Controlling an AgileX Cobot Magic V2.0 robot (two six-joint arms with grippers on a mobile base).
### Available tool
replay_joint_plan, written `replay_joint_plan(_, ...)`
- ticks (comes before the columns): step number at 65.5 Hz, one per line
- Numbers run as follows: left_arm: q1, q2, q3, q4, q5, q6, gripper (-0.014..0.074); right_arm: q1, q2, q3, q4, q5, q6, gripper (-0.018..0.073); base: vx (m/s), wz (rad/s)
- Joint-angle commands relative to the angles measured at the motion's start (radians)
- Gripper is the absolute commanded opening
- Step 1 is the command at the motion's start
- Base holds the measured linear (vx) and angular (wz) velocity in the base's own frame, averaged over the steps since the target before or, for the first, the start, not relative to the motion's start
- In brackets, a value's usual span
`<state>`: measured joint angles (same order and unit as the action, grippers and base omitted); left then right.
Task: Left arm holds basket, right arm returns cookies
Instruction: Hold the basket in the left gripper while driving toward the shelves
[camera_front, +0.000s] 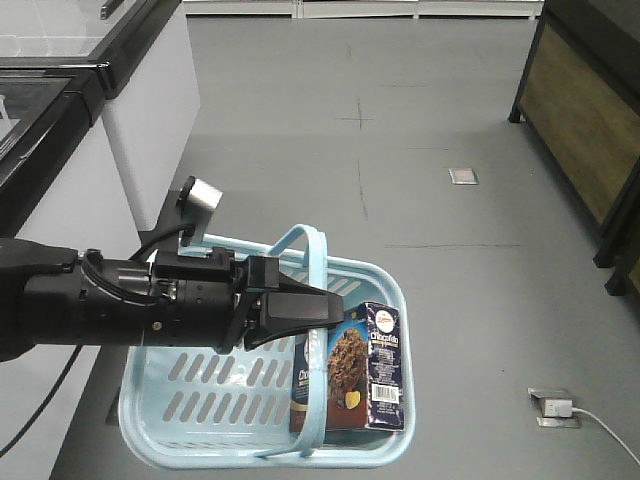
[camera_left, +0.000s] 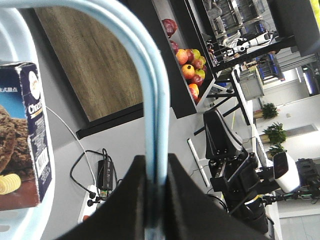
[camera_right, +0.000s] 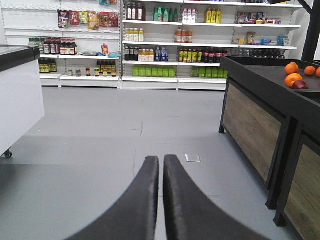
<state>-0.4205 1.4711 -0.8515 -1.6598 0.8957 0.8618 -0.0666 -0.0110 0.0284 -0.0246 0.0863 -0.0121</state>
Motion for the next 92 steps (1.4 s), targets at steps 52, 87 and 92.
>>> replay_joint_plan(52,-0.008,-0.052,-0.027,-0.12,0.06,0.006,-0.0003,-0.002,-0.013,0.017,-0.003,-0.073,-0.006,-0.0009,0.11,0.02)
replay_joint_plan(87,-0.008,-0.052,-0.027,-0.12,0.06,0.006,-0.0003,-0.002,-0.013,0.017,-0.003,-0.073,-0.006,-0.0009,0.38,-0.05)
replay_joint_plan(92,-0.008,-0.052,-0.027,-0.12,0.059,0.006,-0.0003,-0.002,-0.013,0.017,-0.003,-0.073,-0.006,-0.0009,0.44,-0.01)
